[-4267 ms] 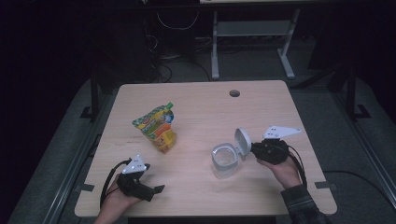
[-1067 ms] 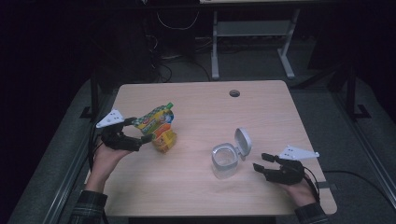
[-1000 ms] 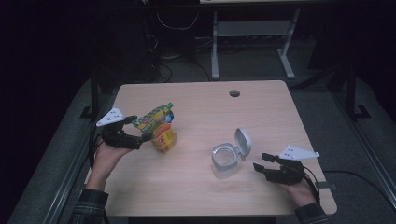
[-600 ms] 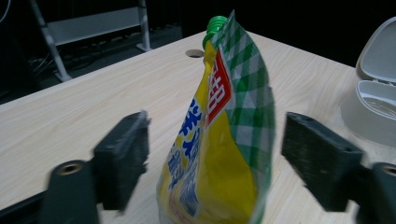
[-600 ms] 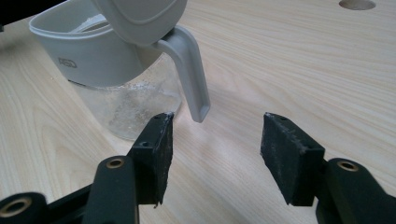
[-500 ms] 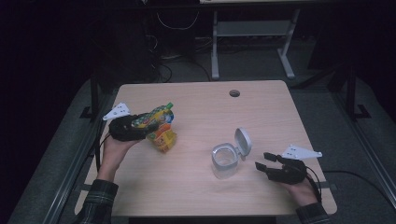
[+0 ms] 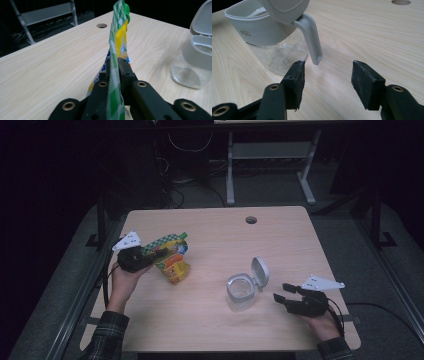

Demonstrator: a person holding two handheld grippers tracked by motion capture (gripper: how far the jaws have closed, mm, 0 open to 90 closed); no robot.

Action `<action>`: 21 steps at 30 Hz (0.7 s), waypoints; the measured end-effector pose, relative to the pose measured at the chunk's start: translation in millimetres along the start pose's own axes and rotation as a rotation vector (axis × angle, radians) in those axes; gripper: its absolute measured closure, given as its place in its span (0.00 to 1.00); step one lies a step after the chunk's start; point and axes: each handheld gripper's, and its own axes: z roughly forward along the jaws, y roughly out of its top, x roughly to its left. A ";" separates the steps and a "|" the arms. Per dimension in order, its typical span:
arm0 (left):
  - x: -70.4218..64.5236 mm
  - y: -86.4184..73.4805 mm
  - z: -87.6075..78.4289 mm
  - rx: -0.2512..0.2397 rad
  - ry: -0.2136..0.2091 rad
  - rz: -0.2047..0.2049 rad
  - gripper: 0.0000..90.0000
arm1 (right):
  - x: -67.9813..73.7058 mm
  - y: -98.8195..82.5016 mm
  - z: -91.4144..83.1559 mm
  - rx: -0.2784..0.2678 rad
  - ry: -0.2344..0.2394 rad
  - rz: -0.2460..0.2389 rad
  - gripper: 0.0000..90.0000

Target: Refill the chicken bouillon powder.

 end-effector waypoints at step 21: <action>-0.3 4.1 -7.7 0.007 -0.051 -0.048 1.00 | 3.1 0.1 1.1 0.009 0.000 -0.009 0.48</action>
